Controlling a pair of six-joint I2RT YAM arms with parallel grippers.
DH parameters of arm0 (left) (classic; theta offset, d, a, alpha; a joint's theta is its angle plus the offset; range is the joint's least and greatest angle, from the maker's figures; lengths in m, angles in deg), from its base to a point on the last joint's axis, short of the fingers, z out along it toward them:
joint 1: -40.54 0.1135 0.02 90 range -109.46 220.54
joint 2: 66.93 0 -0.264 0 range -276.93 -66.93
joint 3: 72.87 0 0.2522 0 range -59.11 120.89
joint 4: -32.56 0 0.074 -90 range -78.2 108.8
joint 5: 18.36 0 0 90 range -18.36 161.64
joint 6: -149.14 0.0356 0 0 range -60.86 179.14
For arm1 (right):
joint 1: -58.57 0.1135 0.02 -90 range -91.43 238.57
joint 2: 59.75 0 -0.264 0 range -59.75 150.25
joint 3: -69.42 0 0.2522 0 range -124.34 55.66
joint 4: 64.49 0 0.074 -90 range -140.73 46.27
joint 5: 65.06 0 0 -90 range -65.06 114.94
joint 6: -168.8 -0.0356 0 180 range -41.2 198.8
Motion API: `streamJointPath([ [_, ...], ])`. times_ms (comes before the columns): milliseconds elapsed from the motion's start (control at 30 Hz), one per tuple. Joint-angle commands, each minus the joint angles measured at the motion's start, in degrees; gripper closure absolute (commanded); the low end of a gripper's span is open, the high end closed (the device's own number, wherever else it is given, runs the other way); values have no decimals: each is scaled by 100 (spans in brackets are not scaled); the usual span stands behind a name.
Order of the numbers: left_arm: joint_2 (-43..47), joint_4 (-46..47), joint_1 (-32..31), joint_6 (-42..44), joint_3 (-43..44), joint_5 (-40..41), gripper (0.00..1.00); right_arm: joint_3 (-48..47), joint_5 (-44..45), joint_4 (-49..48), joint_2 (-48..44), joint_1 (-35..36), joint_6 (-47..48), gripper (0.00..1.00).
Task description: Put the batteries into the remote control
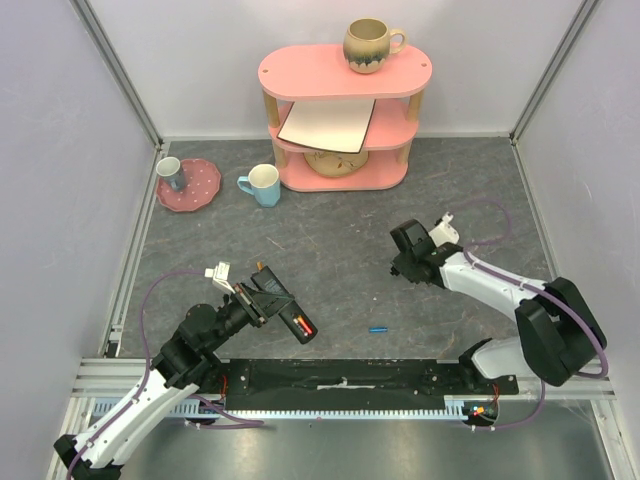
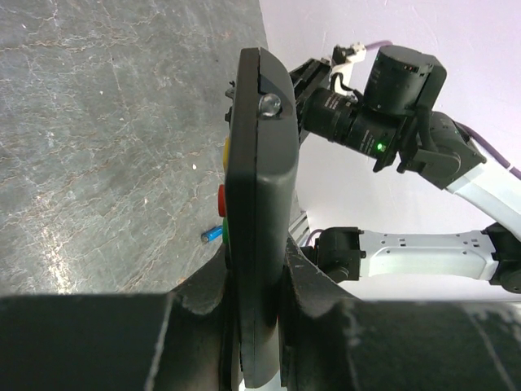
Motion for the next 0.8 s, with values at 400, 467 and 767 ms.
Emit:
streamJointPath([
  [400,429,50,-6,242,93,-214,98,-1660,1557,2540,1660,405,-4233,81],
  [467,421,85,-14,303,110,-266,98,-1853,1539,2531,1818,396,-4277,66],
  [767,447,-99,-6,382,172,-232,98,-1871,1443,2259,1941,361,-4190,41],
])
